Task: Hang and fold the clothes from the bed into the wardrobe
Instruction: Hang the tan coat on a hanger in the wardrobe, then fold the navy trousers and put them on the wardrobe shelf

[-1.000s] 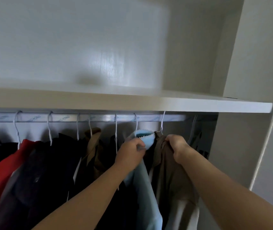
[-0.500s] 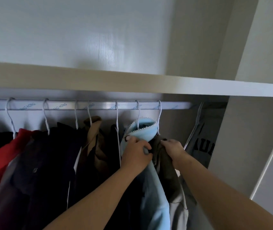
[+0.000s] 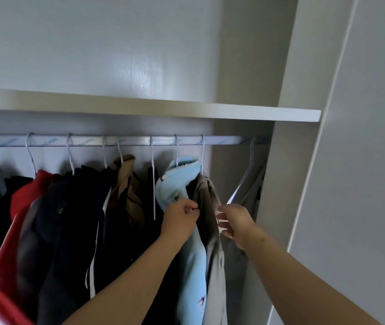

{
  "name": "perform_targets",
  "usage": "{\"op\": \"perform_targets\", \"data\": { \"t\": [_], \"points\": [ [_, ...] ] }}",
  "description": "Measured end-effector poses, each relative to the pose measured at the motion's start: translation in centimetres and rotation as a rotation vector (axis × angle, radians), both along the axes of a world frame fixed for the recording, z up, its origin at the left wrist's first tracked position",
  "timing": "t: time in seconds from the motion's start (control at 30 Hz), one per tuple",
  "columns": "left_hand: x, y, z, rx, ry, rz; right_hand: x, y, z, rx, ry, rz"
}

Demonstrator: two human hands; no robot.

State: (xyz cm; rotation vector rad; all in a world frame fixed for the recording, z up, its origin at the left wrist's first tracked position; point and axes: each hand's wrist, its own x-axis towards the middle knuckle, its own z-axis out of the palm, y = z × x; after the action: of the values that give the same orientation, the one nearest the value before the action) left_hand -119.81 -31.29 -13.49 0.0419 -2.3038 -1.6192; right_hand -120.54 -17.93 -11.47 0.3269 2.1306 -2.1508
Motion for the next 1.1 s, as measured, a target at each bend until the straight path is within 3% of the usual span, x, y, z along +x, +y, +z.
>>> {"op": "perform_targets", "data": {
  "t": [0.2, 0.43, 0.73, 1.1],
  "points": [
    [9.0, 3.9, -1.2, 0.168, -0.021, 0.011, 9.2, 3.2, -1.2, -0.042, 0.019, -0.011],
    [20.8, 8.7, -5.4, 0.276, -0.218, -0.010, 22.1, 8.3, -5.3, -0.040, -0.096, -0.080],
    [31.2, 15.1, -9.7, 0.222, -0.506, -0.149, 34.1, 13.7, -11.1, -0.125, -0.260, -0.238],
    [41.3, 19.4, -13.9, -0.001, -0.632, -0.532, 48.5, 16.1, -16.9, -0.234, -0.362, -0.614]
  ]
}}
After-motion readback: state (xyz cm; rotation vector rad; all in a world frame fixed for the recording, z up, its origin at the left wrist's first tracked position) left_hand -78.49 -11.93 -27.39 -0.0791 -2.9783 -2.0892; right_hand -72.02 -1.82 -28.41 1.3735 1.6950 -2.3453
